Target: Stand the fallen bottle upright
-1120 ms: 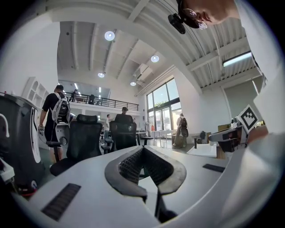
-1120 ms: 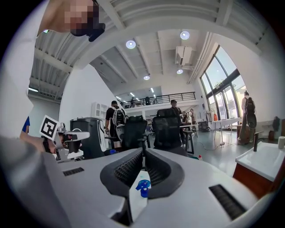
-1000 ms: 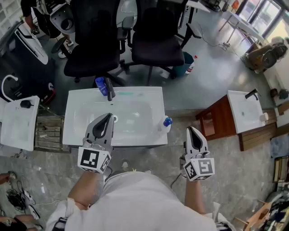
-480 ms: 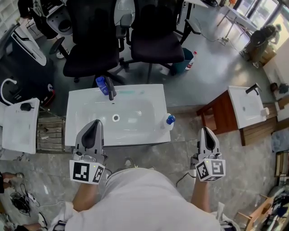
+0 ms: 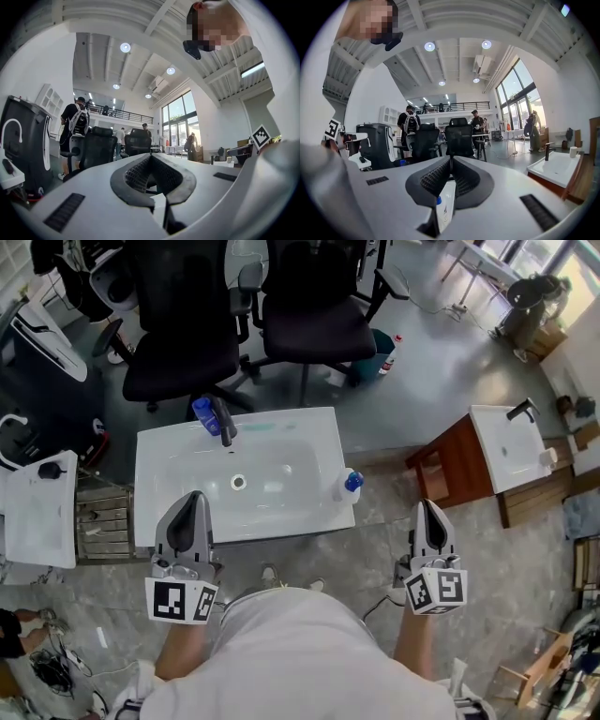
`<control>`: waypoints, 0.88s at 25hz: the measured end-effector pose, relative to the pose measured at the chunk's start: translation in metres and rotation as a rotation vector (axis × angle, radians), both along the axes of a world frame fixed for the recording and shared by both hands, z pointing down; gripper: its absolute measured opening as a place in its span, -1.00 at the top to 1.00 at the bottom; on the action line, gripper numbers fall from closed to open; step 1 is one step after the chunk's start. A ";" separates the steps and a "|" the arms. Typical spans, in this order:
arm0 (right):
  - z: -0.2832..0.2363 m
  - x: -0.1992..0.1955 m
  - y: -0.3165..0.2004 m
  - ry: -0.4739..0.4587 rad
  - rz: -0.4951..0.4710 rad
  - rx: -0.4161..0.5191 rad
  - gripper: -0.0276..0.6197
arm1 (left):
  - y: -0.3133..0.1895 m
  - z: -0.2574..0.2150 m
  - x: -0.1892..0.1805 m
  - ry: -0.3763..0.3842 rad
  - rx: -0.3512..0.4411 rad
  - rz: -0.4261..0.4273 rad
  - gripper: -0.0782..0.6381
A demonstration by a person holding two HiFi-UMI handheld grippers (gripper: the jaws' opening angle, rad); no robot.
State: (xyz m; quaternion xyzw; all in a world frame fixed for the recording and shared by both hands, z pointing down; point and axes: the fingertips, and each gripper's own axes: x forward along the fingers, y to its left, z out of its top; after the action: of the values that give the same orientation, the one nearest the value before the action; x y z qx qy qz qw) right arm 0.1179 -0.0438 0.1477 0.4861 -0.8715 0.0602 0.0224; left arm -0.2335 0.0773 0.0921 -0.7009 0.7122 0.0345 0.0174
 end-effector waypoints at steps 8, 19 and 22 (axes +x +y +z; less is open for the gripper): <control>0.003 0.000 0.014 0.019 0.010 0.002 0.78 | -0.004 0.005 0.005 0.002 0.000 0.034 0.73; 0.002 0.008 0.016 0.018 0.031 0.008 0.78 | -0.011 0.007 0.015 0.005 -0.003 0.062 0.73; 0.002 0.007 0.016 0.016 0.028 0.009 0.78 | -0.012 0.008 0.015 0.005 -0.005 0.063 0.73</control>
State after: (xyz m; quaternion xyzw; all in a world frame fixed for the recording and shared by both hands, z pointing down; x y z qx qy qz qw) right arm 0.1249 -0.0282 0.1493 0.4987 -0.8648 0.0525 0.0264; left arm -0.2183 0.0656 0.0998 -0.7230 0.6899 0.0350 0.0127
